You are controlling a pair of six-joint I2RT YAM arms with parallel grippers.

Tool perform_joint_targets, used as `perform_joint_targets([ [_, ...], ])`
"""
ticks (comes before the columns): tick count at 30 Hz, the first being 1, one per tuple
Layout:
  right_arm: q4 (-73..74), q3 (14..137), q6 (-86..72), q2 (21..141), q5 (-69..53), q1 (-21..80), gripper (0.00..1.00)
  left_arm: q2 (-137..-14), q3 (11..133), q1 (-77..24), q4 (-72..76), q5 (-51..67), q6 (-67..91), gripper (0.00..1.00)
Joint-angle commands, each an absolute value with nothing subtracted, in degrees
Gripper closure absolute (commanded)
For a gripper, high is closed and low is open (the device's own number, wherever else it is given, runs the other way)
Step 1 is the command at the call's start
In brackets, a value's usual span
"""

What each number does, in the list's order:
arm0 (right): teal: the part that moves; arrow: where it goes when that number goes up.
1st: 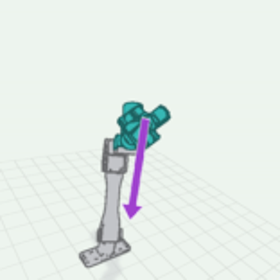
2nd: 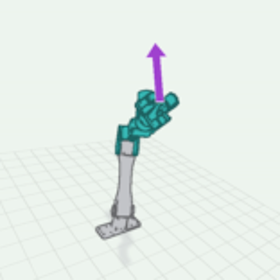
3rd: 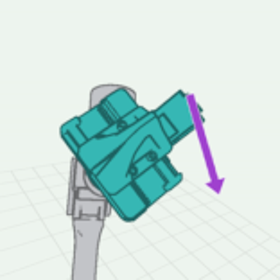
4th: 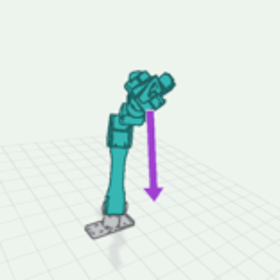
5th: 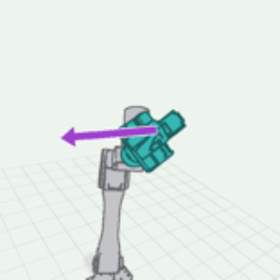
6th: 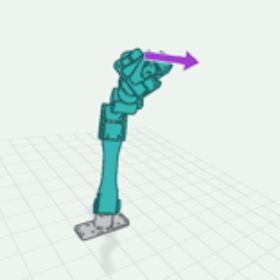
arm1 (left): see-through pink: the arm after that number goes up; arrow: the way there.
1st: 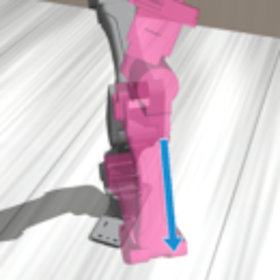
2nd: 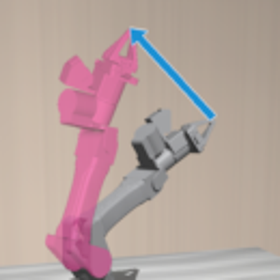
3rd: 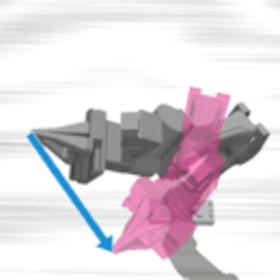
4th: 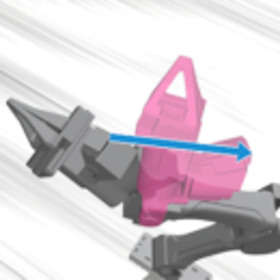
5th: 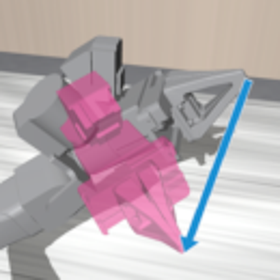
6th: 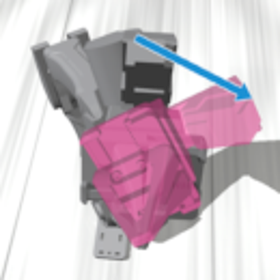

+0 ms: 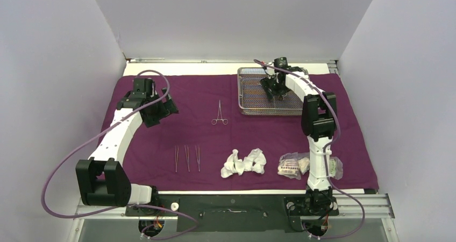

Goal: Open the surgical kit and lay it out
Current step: Pick up the medical item from the container.

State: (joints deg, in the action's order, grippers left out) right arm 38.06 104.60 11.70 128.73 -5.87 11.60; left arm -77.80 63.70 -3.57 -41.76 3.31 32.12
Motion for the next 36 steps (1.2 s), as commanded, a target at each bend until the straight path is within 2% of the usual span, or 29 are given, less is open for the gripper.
perform_joint_targets([
  [1, 40.4, 110.5, 15.1, 130.8, -6.6, 10.8, 0.35, -78.4, 67.2, -3.2, -40.1, 2.6, 31.2, 0.07],
  [12, 41.8, 115.0, 17.4, 134.3, -14.8, 8.7, 0.4, -81.1, 69.5, -3.2, -41.3, 2.3, 31.0, 0.07],
  [19, 44.0, 116.1, 17.3, 136.7, -17.7, 8.2, 0.55, -81.8, 69.9, -3.3, -41.8, 2.3, 31.2, 0.07],
  [23, 45.4, 116.4, 16.9, 137.4, -16.8, 8.2, 0.7, -81.8, 69.8, -3.3, -41.9, 2.3, 31.2, 0.07],
  [30, 41.7, 113.3, 15.7, 133.7, -8.1, 9.5, 0.93, -81.6, 69.3, -3.4, -42.0, 2.3, 31.2, 0.07],
  [36, 39.0, 111.7, 16.2, 129.1, -8.8, 9.6, 0.95, -80.8, 68.7, -3.5, -41.8, 2.2, 31.3, 0.07],
])
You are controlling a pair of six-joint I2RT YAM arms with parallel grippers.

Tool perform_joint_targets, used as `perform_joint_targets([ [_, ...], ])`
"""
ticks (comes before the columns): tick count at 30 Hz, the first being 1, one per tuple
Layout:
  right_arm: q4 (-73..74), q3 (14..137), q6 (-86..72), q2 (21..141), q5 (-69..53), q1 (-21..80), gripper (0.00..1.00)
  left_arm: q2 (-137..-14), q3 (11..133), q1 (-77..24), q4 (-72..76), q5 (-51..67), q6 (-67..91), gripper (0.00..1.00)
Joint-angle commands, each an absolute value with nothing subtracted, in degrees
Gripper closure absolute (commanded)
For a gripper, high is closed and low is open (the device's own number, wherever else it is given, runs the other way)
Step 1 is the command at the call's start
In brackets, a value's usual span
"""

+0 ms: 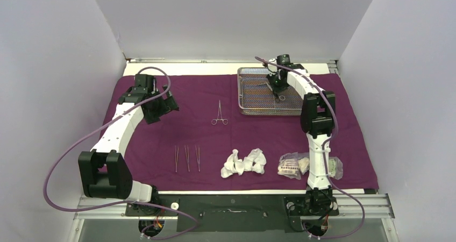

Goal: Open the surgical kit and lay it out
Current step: Pick up the medical item from the container.

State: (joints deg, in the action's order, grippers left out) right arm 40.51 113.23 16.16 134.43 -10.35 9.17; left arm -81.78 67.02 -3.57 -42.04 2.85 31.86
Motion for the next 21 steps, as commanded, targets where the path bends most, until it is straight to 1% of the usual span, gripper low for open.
perform_joint_targets([
  [1, 38.8, 111.8, 16.4, 128.3, -9.5, 9.6, 0.95, -80.7, 68.5, -3.5, -41.8, 2.2, 31.3, 0.07],
  [13, 38.2, 111.7, 16.3, 122.3, -11.1, 9.6, 0.95, -78.7, 67.0, -3.6, -41.4, 2.0, 31.5, 0.07],
  [21, 33.4, 109.5, 8.8, 115.5, -8.5, 10.3, 0.95, -77.1, 66.4, -3.6, -41.8, 1.3, 31.5, 0.07],
])
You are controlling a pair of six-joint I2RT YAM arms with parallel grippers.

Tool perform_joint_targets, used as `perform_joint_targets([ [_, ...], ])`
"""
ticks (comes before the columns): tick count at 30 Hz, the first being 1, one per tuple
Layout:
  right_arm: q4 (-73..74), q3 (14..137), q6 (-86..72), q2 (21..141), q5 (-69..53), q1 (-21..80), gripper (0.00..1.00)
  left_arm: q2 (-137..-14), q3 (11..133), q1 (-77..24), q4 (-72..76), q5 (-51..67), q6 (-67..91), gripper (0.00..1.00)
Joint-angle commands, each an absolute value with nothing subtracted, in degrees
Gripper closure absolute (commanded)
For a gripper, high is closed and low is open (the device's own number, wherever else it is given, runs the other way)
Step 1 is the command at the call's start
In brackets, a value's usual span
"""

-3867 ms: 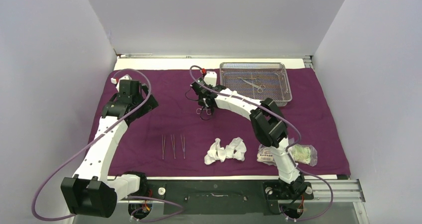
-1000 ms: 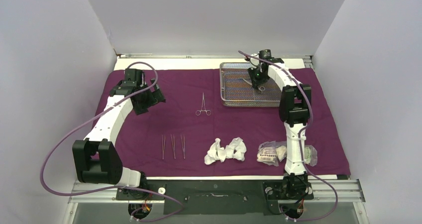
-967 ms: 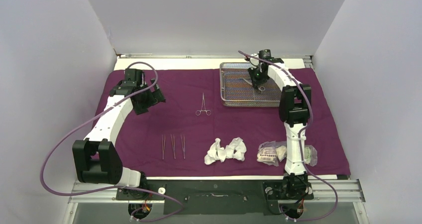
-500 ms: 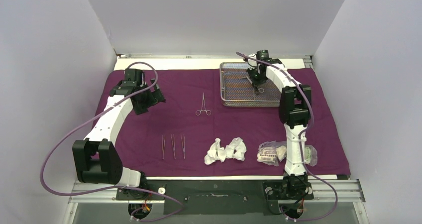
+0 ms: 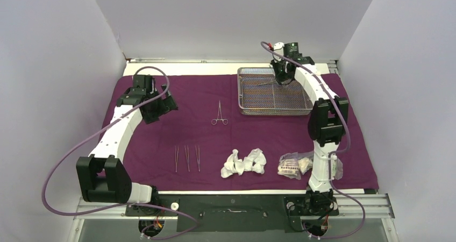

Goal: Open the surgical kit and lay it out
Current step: Pick up the medical item from the container, then place the medical item in the surgical kit.

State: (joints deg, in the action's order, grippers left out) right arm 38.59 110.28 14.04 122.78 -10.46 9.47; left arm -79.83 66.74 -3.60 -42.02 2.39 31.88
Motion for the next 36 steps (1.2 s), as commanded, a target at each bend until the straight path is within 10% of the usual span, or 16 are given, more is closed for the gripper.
perform_joint_targets([
  [1, 32.6, 109.0, 7.3, 114.5, -8.5, 10.7, 0.95, -76.7, 66.3, -3.7, -41.9, 1.1, 31.5, 0.07],
  [17, 20.6, 99.2, -29.1, 103.2, 20.6, 33.6, 0.95, -63.7, 63.0, -3.5, -45.8, -6.7, 33.6, 0.06],
  [36, 22.4, 106.9, -48.9, 123.8, 32.0, 52.0, 0.95, -54.1, 61.4, -3.4, -53.5, -7.8, 32.1, 0.06],
])
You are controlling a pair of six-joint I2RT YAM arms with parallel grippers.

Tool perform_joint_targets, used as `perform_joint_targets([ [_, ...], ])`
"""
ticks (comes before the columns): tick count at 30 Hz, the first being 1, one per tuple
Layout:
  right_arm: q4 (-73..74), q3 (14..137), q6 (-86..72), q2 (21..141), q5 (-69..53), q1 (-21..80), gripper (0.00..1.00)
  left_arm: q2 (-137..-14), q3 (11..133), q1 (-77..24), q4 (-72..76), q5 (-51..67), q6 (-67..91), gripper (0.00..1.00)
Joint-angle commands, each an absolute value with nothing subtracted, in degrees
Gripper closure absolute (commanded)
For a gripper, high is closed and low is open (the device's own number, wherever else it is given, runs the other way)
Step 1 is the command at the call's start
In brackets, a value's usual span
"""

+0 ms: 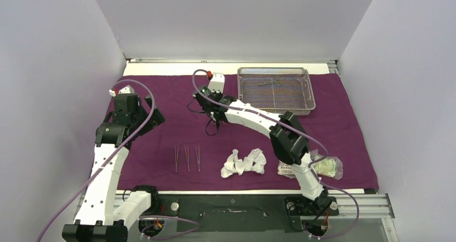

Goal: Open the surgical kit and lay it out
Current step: Place the medical item in the surgical kit.

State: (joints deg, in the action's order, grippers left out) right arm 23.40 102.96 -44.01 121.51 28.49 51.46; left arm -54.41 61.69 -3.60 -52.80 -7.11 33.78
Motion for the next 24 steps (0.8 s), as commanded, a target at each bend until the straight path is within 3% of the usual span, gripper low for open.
perform_joint_targets([
  [1, 21.7, 107.4, -48.8, 125.3, 31.2, 52.1, 0.95, -54.6, 61.4, -3.4, -53.4, -7.8, 31.8, 0.06],
  [24, 26.9, 118.7, -53.4, 139.6, 22.8, 53.2, 0.93, -56.5, 59.4, -3.1, -52.9, -9.3, 31.4, 0.06],
])
